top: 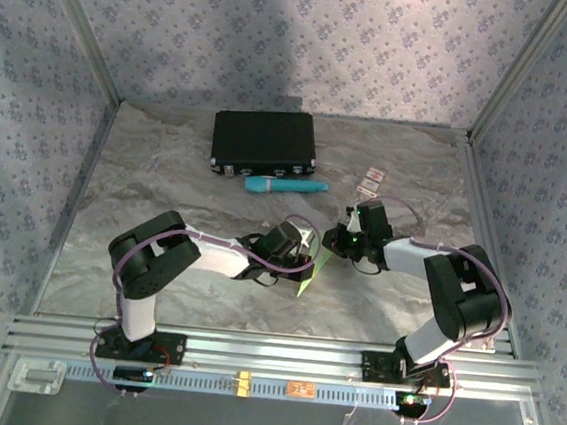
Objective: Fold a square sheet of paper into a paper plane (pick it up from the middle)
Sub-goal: Fold the wing for the fifth time at the center of the table.
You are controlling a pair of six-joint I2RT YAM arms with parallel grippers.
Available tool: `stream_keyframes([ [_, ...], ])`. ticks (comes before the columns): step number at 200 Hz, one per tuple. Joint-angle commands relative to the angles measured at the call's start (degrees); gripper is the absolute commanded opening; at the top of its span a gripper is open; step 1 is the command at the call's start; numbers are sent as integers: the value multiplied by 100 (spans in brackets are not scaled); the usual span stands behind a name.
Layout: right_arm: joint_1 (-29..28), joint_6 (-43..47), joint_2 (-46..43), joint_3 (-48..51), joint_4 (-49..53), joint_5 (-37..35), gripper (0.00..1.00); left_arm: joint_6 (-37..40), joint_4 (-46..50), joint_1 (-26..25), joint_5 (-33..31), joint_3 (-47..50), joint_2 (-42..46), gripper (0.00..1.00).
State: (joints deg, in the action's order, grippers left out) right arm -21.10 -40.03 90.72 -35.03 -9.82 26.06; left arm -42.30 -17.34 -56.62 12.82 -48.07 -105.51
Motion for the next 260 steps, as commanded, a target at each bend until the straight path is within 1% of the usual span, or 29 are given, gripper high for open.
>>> stream_keyframes([
  [1,0,-140,147,271,-134,-184,8,192,1140,11,98,-10,-36,0],
  [22,13,-67,251,345,-37,-325,8,248,1297,21,143,-214,84,0],
  [54,9,-92,298,391,-55,-361,8,365,1526,24,153,-457,399,6],
  [69,6,-117,256,405,-38,-400,7,432,1673,24,150,-598,492,7],
  [89,6,-150,206,426,-37,-444,7,413,1611,22,264,-678,541,7],
  [113,9,-169,183,443,-28,-444,7,321,1390,34,555,-776,400,8],
  [137,6,-188,139,488,-33,-463,7,330,1377,37,827,-1099,142,9],
  [165,7,-215,78,549,-19,-488,7,202,1444,54,767,-1308,-164,10],
  [187,9,-213,48,592,-11,-515,7,58,1429,69,688,-1254,-409,10],
  [211,6,-213,34,613,-19,-521,7,-70,1273,66,667,-963,-509,10],
  [237,13,-207,42,652,-33,-522,7,-119,1112,63,635,-581,-403,11],
  [260,30,-203,34,665,-47,-516,7,-6,1110,68,686,-484,-223,12],
])
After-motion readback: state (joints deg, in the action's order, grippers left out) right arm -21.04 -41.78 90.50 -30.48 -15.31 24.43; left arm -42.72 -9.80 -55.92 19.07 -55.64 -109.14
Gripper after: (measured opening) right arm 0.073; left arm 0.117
